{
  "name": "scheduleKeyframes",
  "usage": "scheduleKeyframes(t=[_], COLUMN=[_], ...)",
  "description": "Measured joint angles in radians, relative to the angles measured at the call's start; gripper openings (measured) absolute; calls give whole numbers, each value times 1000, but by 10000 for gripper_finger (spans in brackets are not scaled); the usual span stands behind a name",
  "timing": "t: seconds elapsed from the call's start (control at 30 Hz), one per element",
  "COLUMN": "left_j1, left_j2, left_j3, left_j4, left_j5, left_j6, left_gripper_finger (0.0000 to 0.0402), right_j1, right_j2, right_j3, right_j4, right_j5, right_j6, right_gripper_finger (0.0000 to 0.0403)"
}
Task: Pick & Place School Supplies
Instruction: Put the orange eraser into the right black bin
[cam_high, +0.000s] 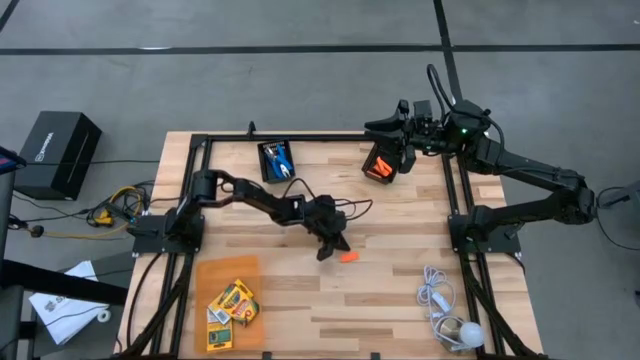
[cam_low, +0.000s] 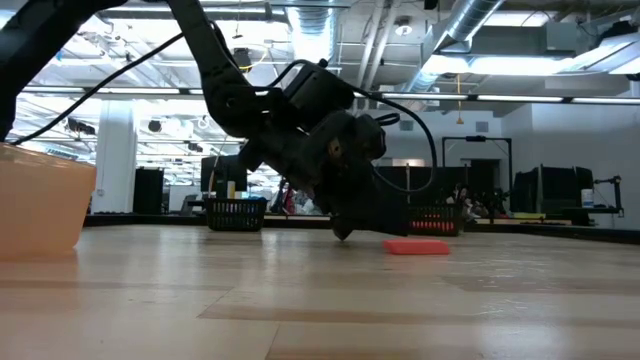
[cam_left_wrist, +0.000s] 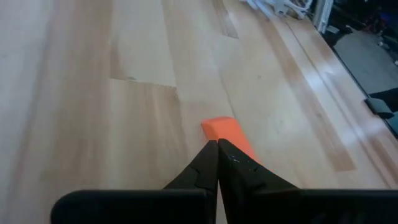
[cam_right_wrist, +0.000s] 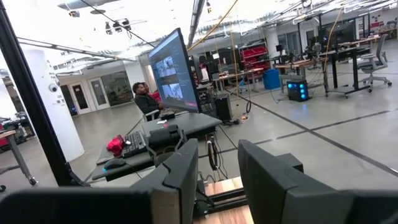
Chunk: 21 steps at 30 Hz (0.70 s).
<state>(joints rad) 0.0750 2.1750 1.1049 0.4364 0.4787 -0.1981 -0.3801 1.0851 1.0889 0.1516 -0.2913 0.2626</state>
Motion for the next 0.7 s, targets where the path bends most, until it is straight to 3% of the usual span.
scheduleKeyframes(t=[0.7], left_j1=[-39], left_j2=[2], left_j3=[-11], left_j4=[38], left_j5=[18], left_j6=[1], left_gripper_finger=[1], right_j1=[0], right_j2=[0], right_j3=[0], right_j4=[0], right_j5=[0], right_j6=[0], right_gripper_finger=[107])
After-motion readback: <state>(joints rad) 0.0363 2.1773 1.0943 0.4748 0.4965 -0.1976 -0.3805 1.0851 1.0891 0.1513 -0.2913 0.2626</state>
